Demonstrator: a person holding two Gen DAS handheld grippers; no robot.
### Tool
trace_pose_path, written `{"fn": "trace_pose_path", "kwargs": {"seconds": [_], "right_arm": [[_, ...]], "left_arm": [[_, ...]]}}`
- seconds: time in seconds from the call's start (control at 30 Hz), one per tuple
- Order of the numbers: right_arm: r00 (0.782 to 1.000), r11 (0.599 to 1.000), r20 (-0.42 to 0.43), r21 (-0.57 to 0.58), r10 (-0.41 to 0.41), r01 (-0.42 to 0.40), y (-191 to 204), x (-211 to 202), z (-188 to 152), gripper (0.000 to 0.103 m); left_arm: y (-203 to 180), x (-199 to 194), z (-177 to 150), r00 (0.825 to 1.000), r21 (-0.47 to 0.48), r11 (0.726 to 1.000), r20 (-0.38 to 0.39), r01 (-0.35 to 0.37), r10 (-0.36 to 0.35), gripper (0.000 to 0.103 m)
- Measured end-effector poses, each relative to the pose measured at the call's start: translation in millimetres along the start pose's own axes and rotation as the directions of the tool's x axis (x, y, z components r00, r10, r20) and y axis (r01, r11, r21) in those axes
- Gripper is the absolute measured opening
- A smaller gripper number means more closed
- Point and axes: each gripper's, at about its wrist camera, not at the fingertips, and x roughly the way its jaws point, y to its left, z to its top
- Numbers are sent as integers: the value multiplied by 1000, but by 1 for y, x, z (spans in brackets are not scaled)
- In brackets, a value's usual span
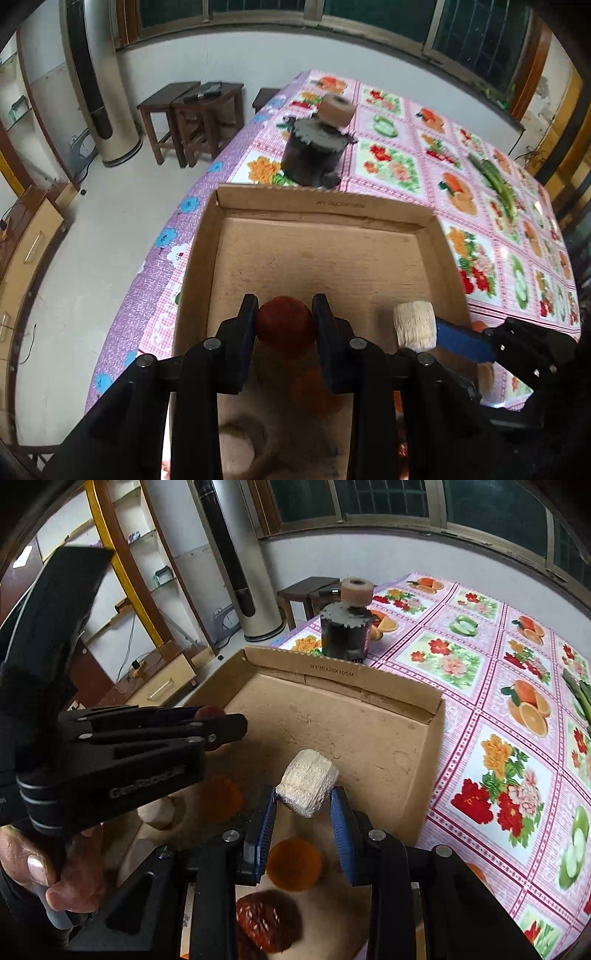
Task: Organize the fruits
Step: 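Open the left tool to drop the tomato in the tray while the right tool releases the bun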
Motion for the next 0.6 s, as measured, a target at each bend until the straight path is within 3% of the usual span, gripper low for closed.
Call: {"fn": "trace_pose_path", "kwargs": {"seconds": [0.27,0.5,0.6], "right_arm": [[999,1000,-39,-13,-8,7,0,17,-1,30],[999,1000,-47,-11,-14,13,0,21,-5,32],[999,1000,-48,-9,-17,17,-1,19,-6,38]], "left_arm": [[-1,22,-4,997,7,1000,-70,-27,28,28],[-6,23,-4,997,23,998,-60,-56,57,28],[-3,21,-4,997,1,999,-65,-52,52,31]]}}
